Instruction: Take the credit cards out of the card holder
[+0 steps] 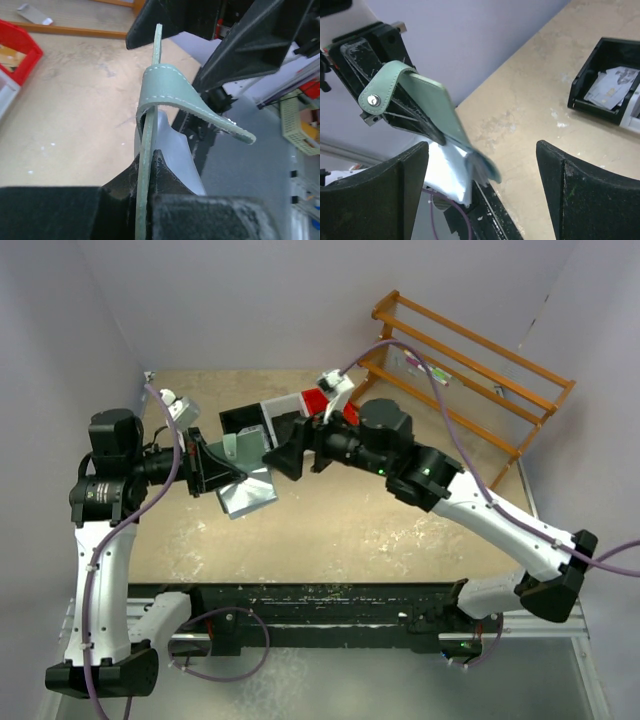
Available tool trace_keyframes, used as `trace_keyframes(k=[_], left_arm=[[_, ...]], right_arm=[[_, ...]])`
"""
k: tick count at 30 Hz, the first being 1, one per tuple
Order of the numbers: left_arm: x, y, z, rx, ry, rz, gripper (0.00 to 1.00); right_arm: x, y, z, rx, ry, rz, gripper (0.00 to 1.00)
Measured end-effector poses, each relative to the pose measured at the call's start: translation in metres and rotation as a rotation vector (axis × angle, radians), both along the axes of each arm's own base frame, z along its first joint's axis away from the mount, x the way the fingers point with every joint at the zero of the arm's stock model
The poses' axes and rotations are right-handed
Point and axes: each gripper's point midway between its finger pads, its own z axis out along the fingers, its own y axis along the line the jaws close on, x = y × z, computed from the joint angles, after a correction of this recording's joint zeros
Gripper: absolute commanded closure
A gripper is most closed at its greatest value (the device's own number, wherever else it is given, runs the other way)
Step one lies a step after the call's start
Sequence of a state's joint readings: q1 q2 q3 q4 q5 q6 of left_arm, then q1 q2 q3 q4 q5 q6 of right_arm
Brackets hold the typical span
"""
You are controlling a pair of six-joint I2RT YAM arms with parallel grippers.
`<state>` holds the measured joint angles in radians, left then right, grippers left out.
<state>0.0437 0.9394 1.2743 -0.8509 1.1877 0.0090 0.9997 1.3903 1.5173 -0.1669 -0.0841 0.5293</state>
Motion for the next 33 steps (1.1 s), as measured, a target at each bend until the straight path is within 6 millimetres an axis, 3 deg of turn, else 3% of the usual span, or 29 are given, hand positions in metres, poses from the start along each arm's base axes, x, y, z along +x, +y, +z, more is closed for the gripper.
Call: trace_keyframes(k=[2,6,8,11,13,15,17,21,23,29,33], left_arm=[[-0.006,-0.004,0.007,-0.038,0.03,-0.027,1.0],[-0.014,-0.008,0.018,-0.09,0.072,-0.064,1.0],[-0.018,-0.01,0.023,-0.112,0.091,-0.081,1.0],[-0.023,-0.012,0.028,-0.137,0.115,-0.108,0.96],[-0.028,-0.013,0.031,-0.151,0.129,-0.126,0.85],[-0.031,-0.013,0.033,-0.158,0.132,-0.142,0.63],[-0.033,-0.014,0.035,-0.163,0.13,-0.151,0.54],[-0.036,-0.014,0.04,-0.157,0.11,-0.156,0.53],[-0.036,-0.013,0.044,-0.144,0.082,-0.149,0.56],[-0.03,-0.01,0.043,-0.096,0.02,-0.114,0.82],[-0.028,-0.01,0.04,-0.084,0.018,-0.103,0.79]], right_arm=[[0.002,-0.014,0.009,0.047,-0.017,0.023,0.16],[-0.022,-0.002,0.031,0.136,-0.055,0.18,0.3],[-0.035,0.007,0.035,0.165,-0.061,0.264,0.41],[-0.043,0.019,0.033,0.188,-0.057,0.339,0.66],[-0.043,0.025,0.031,0.199,-0.048,0.363,0.87],[-0.042,0.028,0.029,0.205,-0.04,0.377,0.99],[-0.045,0.03,0.029,0.209,-0.027,0.397,1.0],[-0.05,0.03,0.028,0.207,-0.023,0.425,1.0],[-0.052,0.029,0.023,0.189,-0.013,0.433,1.0],[-0.055,0.027,0.011,0.128,0.026,0.442,1.0],[-0.054,0.028,0.01,0.112,0.038,0.446,1.0]])
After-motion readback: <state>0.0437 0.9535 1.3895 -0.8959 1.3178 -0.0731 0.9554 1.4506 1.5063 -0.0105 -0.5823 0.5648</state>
